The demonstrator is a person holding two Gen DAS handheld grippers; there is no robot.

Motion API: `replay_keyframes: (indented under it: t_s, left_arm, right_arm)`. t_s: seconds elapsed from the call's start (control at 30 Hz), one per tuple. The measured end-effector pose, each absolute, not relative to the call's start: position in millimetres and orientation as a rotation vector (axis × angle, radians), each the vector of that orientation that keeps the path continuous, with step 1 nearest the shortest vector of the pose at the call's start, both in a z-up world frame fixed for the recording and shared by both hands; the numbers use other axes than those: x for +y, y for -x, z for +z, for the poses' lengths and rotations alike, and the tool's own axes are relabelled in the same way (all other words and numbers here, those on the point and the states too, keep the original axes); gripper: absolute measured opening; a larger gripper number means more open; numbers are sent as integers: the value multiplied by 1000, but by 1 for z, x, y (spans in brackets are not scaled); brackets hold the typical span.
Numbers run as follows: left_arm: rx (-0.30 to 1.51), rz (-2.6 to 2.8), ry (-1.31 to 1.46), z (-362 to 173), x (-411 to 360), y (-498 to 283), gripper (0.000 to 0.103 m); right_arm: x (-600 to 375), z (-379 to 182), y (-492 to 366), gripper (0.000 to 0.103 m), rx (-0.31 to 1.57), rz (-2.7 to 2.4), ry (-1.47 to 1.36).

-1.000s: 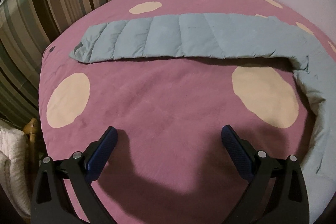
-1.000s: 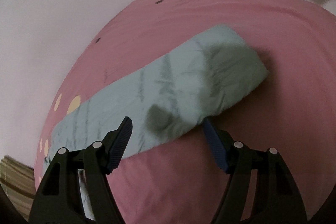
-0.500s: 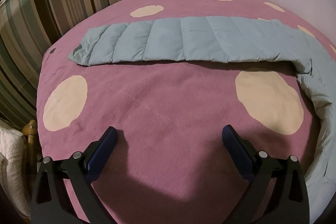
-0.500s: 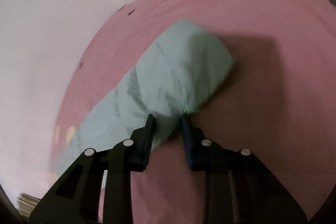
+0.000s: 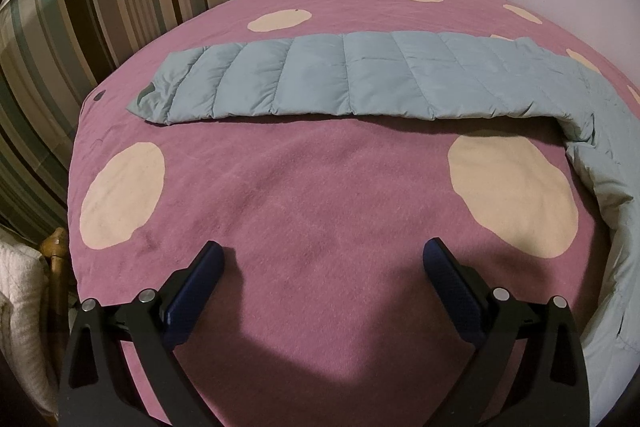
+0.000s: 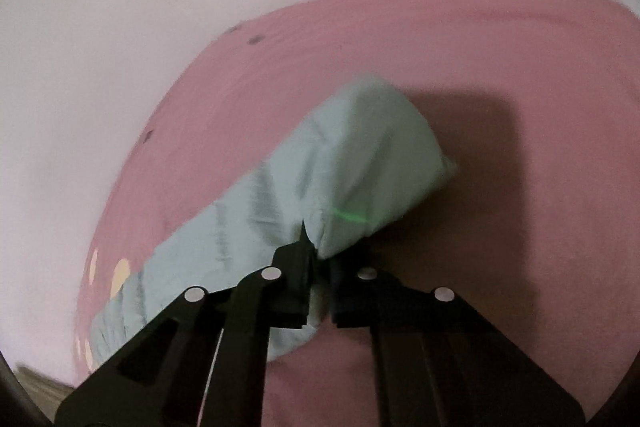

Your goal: Fold large clothes

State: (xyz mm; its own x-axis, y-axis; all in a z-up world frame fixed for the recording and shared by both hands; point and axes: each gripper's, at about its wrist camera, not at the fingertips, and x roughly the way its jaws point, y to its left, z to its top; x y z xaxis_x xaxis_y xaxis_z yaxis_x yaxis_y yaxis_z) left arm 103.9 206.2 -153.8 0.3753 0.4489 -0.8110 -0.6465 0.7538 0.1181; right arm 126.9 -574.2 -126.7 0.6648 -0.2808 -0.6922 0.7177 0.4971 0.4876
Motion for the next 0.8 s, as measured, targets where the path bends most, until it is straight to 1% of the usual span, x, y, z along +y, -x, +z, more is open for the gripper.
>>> replay_keyframes:
  t_s: [0.1,0.23,0.4,0.6,0.63,0.73,0.8]
  left_arm:
    - [955,710,233,-154,206,-104,99]
    - [955,711,231,-154,206,-104,99]
    - [954,709,234,-154,205,-104,99]
    - [948,698,257,-155,209,-102,99]
    - [948,696,261,-155,210,-102,99]
    - [946,693,267,-155,211,-101,99]
    - [946,691,270,-156,211,-101,99]
  right_arm:
    - [-539,-92,-151,6,562,-583,-707]
    - [-455,-49,-196,6,567,-409,-501]
    - [-336,-23,-254,5,602,-188,-331]
    - [-197,-25,-304,5,643,16,-175]
    - [-176,-25,-297,5,647,34,-160]
    - [-111,-42,-310,5,701,125,-97]
    - [-86,-54,-309,5,734,166,-53]
